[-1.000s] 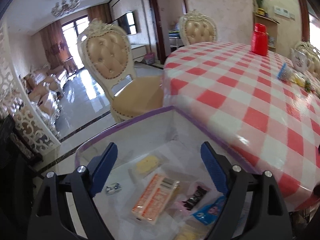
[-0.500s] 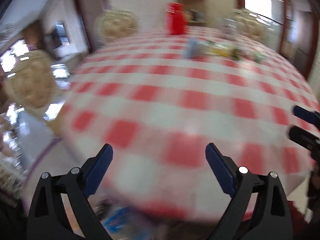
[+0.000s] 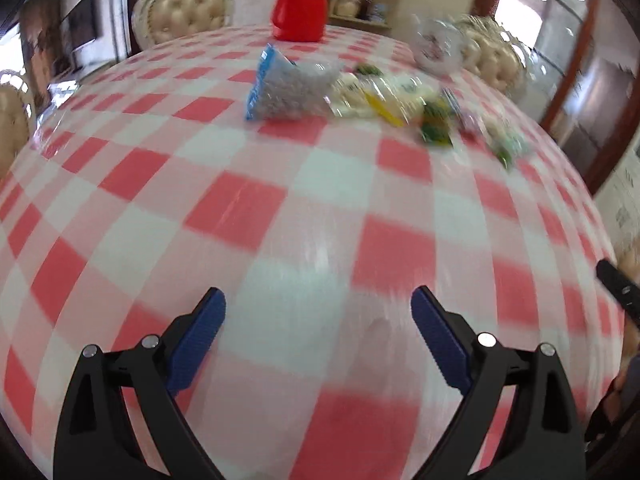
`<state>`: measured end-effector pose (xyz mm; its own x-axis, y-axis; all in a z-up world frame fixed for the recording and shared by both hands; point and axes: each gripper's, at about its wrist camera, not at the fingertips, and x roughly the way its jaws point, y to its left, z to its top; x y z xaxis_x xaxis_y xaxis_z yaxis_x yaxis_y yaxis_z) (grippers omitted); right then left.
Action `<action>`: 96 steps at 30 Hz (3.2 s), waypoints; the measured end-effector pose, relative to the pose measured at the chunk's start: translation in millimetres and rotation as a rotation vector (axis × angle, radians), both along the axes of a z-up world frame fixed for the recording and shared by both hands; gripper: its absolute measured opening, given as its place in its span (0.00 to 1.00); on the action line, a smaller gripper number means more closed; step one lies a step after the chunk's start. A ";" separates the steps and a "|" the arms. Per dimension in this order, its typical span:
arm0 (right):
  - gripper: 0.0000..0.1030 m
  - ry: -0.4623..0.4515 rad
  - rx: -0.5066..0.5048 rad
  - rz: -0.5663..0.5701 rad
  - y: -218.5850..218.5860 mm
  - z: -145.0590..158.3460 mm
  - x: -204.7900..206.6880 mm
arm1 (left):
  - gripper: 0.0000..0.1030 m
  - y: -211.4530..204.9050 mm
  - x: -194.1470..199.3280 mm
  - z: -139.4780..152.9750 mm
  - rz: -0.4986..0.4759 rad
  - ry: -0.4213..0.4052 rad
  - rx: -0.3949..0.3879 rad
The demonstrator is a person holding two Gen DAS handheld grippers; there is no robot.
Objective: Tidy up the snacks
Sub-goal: 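Grasp green lemon-print snack pack with right tool while left tool grasps green triangular pack, then lift both green snack packs and carry them toward the clear box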
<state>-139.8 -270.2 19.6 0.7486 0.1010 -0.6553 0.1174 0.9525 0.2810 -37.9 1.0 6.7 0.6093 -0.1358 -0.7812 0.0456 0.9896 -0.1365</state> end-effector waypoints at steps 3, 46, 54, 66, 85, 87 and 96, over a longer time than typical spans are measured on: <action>0.84 0.020 -0.009 -0.046 -11.8 -6.8 46.1 | 0.91 9.9 11.9 1.1 0.042 -0.017 -0.038; 0.34 -0.046 0.247 -0.054 -63.4 -19.9 98.7 | 0.66 -132.8 141.3 -3.9 -0.092 -0.004 0.049; 0.34 -0.043 0.255 -0.044 -65.0 -21.1 100.4 | 0.31 -161.5 176.1 -4.6 -0.115 -0.007 0.108; 0.34 -0.051 0.263 -0.026 -62.6 -19.9 98.3 | 0.29 -103.6 62.8 24.2 -0.141 -0.086 0.000; 0.34 0.023 0.304 0.115 5.8 -18.5 80.9 | 0.29 -5.5 -5.7 11.6 -0.006 -0.051 -0.054; 0.34 0.014 0.309 0.166 31.1 -13.8 68.1 | 0.29 1.1 -11.9 14.2 -0.006 -0.054 -0.045; 0.34 0.010 0.246 0.276 81.3 -0.8 8.3 | 0.29 35.8 -56.4 21.6 -0.001 -0.049 -0.011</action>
<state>-131.5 -188.9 18.8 0.6649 0.4535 -0.5935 -0.1307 0.8530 0.5053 -94.3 36.8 28.2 0.6467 -0.1451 -0.7488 0.0533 0.9879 -0.1454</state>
